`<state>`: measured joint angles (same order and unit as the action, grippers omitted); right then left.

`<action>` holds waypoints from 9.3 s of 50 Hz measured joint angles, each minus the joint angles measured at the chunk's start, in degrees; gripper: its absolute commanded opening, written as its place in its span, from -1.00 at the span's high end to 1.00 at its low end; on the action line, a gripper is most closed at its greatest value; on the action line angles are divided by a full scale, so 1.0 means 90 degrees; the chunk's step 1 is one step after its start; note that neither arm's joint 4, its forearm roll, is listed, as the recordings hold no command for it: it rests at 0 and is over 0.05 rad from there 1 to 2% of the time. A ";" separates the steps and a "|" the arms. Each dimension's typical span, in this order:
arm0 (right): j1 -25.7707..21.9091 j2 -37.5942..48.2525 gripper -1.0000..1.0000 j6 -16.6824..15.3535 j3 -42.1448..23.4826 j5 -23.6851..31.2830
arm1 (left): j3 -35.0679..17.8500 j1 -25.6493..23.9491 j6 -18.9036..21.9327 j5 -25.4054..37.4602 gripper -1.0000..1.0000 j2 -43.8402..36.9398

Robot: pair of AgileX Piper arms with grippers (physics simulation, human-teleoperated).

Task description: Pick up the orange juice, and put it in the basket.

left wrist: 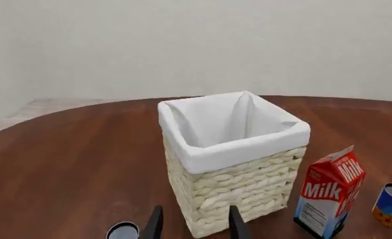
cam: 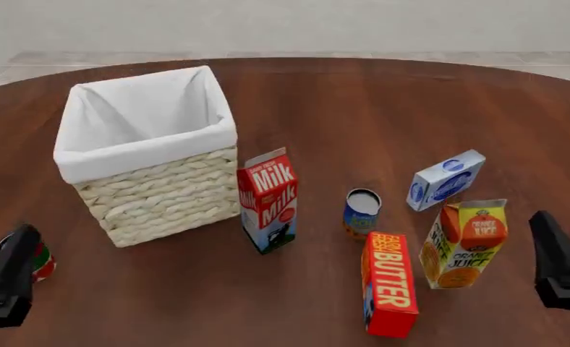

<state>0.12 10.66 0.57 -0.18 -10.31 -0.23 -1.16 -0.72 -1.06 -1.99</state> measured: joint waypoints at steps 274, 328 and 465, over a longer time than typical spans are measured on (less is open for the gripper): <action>-0.1295 -0.1184 -1.00 -0.0206 -0.2097 0.2968 | -1.3027 -0.6945 0.2582 0.5282 -1.00 -1.3762; -0.1460 -0.1184 -1.00 -0.0177 -0.1784 0.2783 | -1.2587 -0.6874 0.2430 0.4965 -1.00 -1.3850; -0.1714 -0.1184 -1.00 -0.0311 -0.2665 0.3742 | -1.2262 -0.5852 0.1147 0.5189 1.00 -1.0002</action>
<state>-15.30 0.00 -2.23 -24.17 23.37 -110.60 -53.83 9.60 45.63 -92.01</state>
